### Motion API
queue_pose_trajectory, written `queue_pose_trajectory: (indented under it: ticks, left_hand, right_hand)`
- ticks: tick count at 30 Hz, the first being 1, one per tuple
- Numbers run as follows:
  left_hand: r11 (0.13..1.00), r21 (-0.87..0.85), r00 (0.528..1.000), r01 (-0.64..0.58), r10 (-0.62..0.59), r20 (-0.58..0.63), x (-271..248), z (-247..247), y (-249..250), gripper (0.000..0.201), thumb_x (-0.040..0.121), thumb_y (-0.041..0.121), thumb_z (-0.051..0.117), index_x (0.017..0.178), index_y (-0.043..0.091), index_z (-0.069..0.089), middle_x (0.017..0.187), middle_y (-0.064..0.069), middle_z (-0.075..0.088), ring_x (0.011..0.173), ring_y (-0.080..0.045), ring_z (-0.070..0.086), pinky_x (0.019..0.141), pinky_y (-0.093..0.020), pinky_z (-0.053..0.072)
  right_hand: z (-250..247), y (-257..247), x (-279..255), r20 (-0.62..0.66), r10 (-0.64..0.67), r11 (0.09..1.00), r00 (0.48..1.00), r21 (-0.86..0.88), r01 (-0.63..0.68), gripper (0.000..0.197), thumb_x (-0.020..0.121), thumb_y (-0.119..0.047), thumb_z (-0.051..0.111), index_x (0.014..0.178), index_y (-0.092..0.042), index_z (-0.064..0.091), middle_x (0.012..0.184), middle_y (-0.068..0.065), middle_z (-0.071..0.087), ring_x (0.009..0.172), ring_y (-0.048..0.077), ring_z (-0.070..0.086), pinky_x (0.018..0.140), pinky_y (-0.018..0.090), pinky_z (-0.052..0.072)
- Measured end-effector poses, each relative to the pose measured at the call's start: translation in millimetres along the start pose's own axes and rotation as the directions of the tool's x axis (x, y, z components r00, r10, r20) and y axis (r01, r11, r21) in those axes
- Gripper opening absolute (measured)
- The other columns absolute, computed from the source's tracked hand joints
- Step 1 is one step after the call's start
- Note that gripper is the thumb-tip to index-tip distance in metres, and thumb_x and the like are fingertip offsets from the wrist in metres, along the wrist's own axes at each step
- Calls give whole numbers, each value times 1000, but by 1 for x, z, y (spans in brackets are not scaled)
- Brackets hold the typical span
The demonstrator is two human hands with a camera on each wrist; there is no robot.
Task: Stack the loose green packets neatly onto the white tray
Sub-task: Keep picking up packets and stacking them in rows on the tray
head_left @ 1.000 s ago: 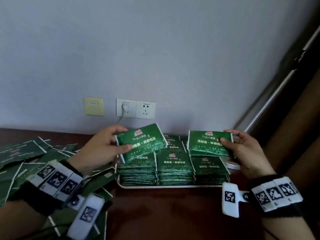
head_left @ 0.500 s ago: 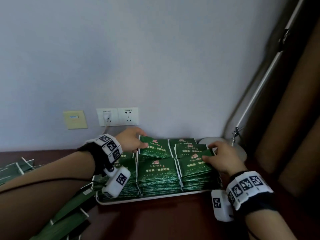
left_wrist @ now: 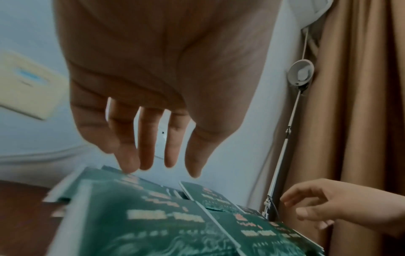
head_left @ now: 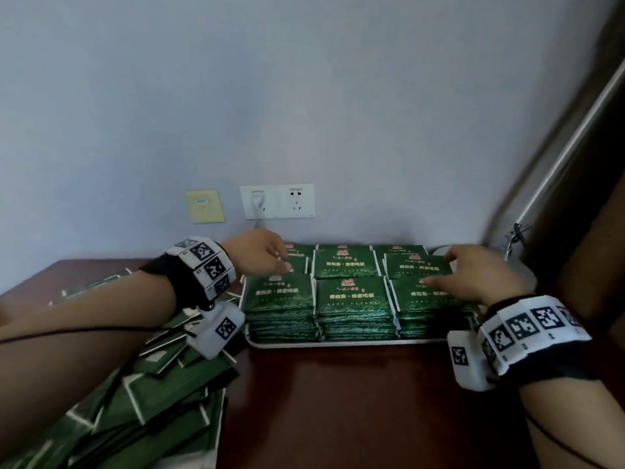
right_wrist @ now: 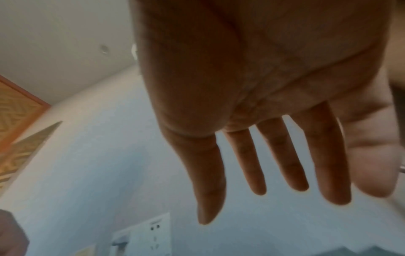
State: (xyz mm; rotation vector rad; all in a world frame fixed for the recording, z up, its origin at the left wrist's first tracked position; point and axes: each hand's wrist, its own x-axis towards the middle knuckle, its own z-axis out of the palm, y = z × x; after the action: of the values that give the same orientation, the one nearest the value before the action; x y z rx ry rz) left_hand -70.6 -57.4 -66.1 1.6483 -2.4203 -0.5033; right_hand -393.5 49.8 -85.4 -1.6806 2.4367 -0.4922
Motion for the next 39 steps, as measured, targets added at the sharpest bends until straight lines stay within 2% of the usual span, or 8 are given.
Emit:
queue_pose_trajectory:
  ticks: [4,10,16,19,25,31,35,39]
  left_hand:
    - [992,124,996,-9,-2,88,-71,-24,-52,7,85,40,74,82,35,70,85,15,71,81,-4,66,78,-26,54]
    - [937,317,974,145,-192,120,-145,-26,-122,37,77,56,75,106,36,64,107,10,64,94,-12,62,87,-34,53]
    - [862,476,957,177,-263,120,-190,-4,-156,75,73,64,74,130,23,48,126,-4,56,111,-23,57,85,-31,47]
    - [872,450,950,193,-281,137,-203,6,-167,84,75,65,72,138,20,40,133,-10,50,119,-28,54,94,-37,47]
    - [937,327,975,120,-173,138,-217,-4,-176,60,88,53,64,137,21,49,128,-6,61,111,-23,59,95,-37,49]
    - [1000,-22,1000,12,-11,15,-263,-44,-198,27,92,40,66,117,29,64,115,14,66,103,-3,62,96,-31,50]
    - [994,33,993,108,-107,-47,-289,-61,-240,33,84,29,76,115,30,65,109,14,66,95,-2,62,93,-31,52]
    - [959,93,959,269,-276,69,-308,-56,-277,57,67,30,89,113,42,58,115,16,60,110,-11,58,99,-41,50]
  right_hand:
    - [-3,-44,-28,53,-181,982,982,-36,183,55,78,-51,77,122,-22,63,121,5,66,108,23,61,89,31,48]
    - [48,-133,-91,326,-503,860,800,104,499,46,76,-56,76,113,-31,68,103,-15,67,92,2,62,82,21,50]
    - [100,-195,-143,498,-575,807,649,211,552,51,80,-50,76,124,-29,63,103,-16,65,95,3,62,85,22,52]
    - [107,-214,-161,532,-557,807,638,162,568,63,78,-47,79,130,-25,52,105,-16,56,96,7,57,82,24,46]
    - [112,-229,-177,570,-489,812,660,23,583,85,73,-42,85,141,-20,39,138,-5,51,118,16,51,91,25,40]
    - [117,-237,-187,456,-498,827,738,-7,562,68,71,-43,85,126,-26,49,126,-7,56,110,14,56,95,31,48]
    - [106,-270,-204,428,-572,793,700,69,605,53,77,-44,80,123,-28,58,114,-12,60,99,6,58,89,24,49]
    - [106,-323,-216,451,-637,733,626,101,673,43,77,-48,79,113,-30,63,103,-12,63,94,7,61,87,28,53]
